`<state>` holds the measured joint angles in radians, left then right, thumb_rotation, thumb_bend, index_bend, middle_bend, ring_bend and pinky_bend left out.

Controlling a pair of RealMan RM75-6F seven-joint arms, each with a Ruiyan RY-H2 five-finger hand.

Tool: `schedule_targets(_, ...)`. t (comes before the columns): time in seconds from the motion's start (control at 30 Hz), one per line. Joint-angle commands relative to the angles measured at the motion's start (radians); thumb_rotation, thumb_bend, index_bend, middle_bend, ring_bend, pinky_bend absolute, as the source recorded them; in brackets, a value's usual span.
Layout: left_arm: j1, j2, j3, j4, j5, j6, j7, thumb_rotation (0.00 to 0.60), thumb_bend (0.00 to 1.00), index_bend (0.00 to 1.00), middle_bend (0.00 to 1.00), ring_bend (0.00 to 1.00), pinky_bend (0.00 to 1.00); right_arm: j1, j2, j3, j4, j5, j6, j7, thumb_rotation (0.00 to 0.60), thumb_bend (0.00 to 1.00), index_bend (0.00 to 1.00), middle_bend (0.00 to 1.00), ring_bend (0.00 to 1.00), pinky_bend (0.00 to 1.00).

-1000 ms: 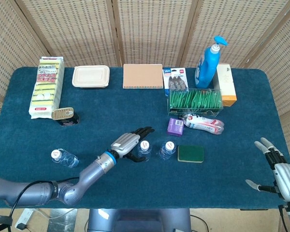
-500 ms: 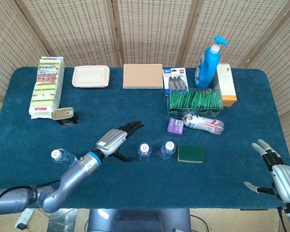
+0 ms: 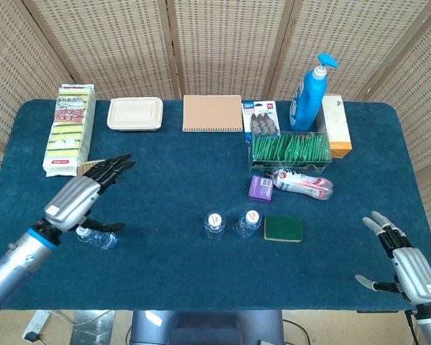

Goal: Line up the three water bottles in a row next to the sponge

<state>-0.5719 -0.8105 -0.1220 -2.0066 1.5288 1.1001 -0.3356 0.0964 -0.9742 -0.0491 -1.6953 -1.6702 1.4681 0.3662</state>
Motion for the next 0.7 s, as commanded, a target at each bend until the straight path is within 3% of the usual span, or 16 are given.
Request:
schedule_targets(0.03,0.132,0.051,0.094,0.136,0.176,0.156,-0.183,0.600,0.03,0.00,0.00,0.00,0.07,0.002,-0.001,-0.004,-0.006,-0.006,-0.004,-0.006,0.600,0.04,0.09,0.00,0.00,0.08)
schedule_targets(0.2,0.201,-0.004,0.155,0.295,0.230,0.235,-0.286,0.600,0.02,0.00,0.00,0.00,0.07,0.002,0.003,-0.005,-0.014,-0.010,-0.004,-0.010,0.600,0.04,0.09,0.00,0.00,0.08)
schedule_targets(0.47,0.271,-0.148,0.218,0.553,0.211,0.267,-0.438,0.600,0.03,0.00,0.00,0.00,0.07,-0.001,0.008,-0.009,-0.013,-0.019,0.005,0.008,0.600,0.04,0.09,0.00,0.00,0.08)
schedule_targets(0.7,0.298,-0.356,0.240,0.750,0.192,0.253,-0.538,0.600,0.03,0.00,0.00,0.00,0.07,0.000,0.015,-0.013,-0.012,-0.026,0.009,0.032,0.600,0.04,0.09,0.00,0.00,0.08)
